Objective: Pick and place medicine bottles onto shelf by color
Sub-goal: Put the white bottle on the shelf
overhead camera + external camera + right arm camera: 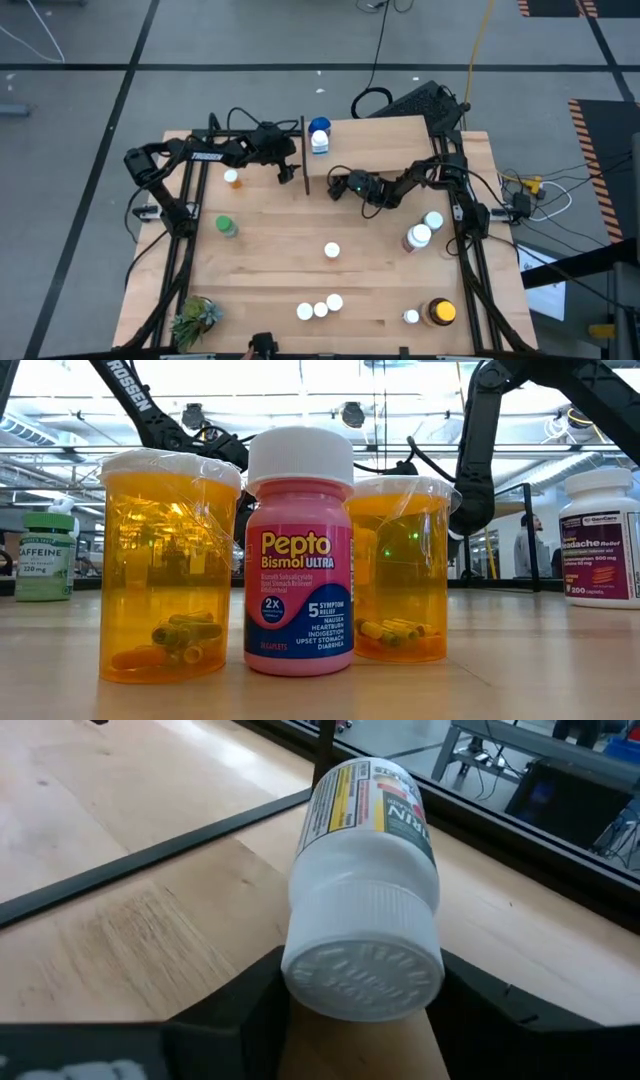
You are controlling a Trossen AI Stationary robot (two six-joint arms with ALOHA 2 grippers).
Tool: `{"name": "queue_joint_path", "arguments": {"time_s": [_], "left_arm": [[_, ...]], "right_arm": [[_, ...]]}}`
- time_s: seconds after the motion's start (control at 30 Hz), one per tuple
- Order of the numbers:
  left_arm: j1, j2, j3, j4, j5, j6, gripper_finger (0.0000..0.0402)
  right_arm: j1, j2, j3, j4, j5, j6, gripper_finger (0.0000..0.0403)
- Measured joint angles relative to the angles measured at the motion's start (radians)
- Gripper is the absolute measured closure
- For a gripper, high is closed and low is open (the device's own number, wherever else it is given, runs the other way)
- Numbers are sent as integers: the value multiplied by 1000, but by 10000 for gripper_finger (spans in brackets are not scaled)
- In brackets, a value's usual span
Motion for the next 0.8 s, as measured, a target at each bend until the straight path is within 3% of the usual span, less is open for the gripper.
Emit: {"name": "queue_joint_path", "arguments": {"time_s": [0.23,0.47,0.8], "left_arm": [[0,0,0,-14,-72,-28,64],[0,-2,0,-44,-116,-79,64],[-11,-90,0,-168,-199,-110,64]], "right_arm": [[78,-3,1,-29,-11,-1,202],[150,-31,2,-96,136,-20,206],[259,-196,1,-479,137,31,204]]}}
